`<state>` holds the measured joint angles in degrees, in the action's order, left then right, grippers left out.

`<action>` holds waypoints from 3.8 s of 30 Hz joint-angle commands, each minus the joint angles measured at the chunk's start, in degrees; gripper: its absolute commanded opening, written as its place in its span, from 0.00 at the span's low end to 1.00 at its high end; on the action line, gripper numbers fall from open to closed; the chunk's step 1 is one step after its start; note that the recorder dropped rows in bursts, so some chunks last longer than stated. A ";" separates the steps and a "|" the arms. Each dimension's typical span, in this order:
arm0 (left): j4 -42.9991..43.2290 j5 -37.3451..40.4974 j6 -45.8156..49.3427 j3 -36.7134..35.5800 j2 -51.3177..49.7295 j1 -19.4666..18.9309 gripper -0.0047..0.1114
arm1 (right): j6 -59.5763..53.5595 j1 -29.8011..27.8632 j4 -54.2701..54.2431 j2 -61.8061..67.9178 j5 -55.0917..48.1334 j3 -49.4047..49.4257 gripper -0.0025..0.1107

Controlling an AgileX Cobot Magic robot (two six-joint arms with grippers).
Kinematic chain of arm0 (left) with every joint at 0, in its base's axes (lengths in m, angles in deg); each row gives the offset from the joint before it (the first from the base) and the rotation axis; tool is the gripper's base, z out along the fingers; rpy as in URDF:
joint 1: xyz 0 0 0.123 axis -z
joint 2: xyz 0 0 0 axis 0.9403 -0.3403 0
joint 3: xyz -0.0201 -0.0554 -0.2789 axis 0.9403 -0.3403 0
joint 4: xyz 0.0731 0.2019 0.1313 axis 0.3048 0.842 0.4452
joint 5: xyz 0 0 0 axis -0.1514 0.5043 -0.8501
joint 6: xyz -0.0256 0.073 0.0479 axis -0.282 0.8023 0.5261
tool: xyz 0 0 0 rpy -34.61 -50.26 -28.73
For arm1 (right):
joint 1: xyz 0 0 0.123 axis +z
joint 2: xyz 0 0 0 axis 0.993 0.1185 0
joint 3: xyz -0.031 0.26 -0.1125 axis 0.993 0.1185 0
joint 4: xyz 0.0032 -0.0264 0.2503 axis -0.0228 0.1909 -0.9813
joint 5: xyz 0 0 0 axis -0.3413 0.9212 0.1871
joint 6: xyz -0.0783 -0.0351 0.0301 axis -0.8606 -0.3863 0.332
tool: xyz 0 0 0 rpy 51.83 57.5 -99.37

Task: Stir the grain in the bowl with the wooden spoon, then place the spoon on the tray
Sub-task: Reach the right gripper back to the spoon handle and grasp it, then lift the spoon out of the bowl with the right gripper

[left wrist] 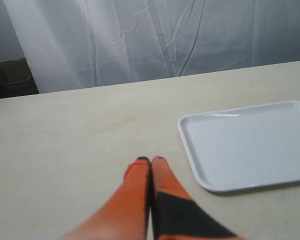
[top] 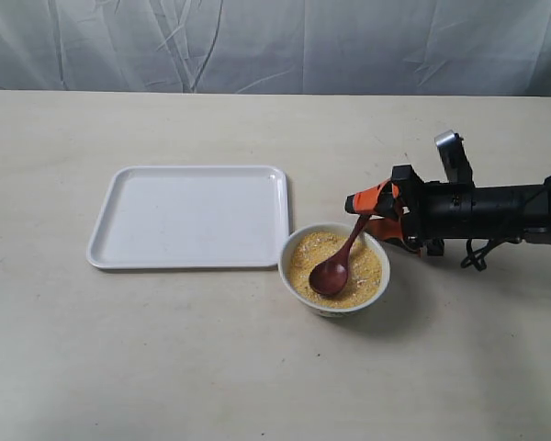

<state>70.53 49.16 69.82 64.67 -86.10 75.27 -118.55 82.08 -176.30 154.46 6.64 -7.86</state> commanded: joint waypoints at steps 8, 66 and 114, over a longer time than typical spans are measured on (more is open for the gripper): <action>0.39 -0.51 -0.05 -0.25 0.24 0.03 0.04 | 3.51 -0.05 -0.37 0.13 -1.39 -0.52 0.22; 0.39 -0.51 -0.05 -0.25 0.24 0.03 0.04 | -20.71 20.93 -0.37 -41.99 36.61 6.63 0.01; 0.39 -0.51 -0.05 -0.25 0.24 0.03 0.04 | -7.97 32.93 -0.37 -43.52 41.87 -1.67 0.01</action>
<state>70.53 49.16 69.82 64.67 -86.10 75.27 -127.28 115.46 -176.78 110.72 50.01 -9.15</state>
